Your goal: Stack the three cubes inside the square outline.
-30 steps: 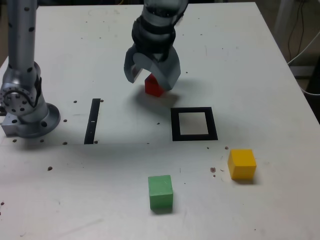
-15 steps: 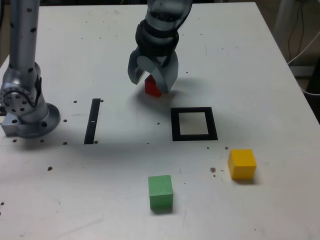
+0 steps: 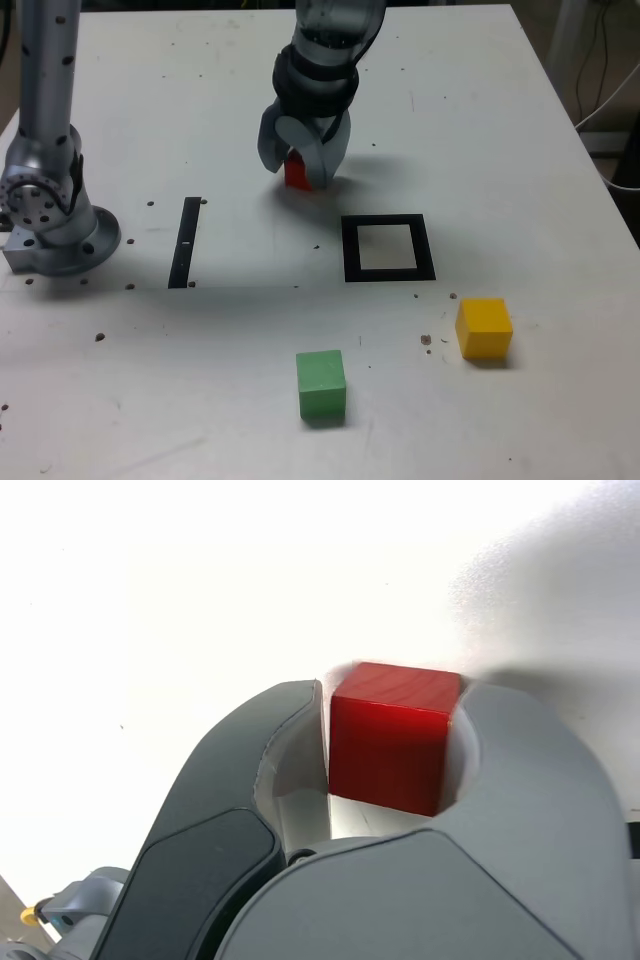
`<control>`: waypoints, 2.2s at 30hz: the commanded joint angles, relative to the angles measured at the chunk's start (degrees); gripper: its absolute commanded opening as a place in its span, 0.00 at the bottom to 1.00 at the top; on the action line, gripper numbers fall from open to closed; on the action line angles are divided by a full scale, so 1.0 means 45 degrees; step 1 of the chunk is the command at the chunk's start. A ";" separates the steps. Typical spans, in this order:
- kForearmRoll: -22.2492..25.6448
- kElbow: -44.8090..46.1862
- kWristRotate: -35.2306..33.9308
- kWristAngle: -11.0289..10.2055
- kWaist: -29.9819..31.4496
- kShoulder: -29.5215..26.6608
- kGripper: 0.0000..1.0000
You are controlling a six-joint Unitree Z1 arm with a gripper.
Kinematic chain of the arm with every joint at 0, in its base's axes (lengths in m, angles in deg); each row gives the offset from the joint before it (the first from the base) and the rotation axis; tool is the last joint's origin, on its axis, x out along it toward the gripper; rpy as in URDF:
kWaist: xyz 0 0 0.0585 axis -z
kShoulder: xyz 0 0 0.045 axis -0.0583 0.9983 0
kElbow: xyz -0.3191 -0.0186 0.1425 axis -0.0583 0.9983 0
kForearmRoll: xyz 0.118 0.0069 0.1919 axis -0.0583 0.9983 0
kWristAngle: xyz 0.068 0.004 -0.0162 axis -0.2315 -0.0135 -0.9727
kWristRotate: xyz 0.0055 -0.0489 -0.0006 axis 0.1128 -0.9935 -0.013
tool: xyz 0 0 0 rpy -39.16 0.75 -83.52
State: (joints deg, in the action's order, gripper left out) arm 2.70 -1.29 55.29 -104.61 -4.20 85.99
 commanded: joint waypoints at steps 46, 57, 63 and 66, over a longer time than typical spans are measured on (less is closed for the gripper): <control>0.3410 -0.5208 -0.8766 0.2248 0.4245 0.1200 0.30; 0.3400 -0.5044 -0.8766 0.2278 0.4176 0.1778 0.30; 0.3178 -0.5050 -0.8765 0.2328 0.4175 0.2031 0.30; 0.3067 -0.5014 -0.8756 0.2330 0.4166 0.2048 0.30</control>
State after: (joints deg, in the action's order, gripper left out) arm 16.73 -24.07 15.93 -94.20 14.66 95.08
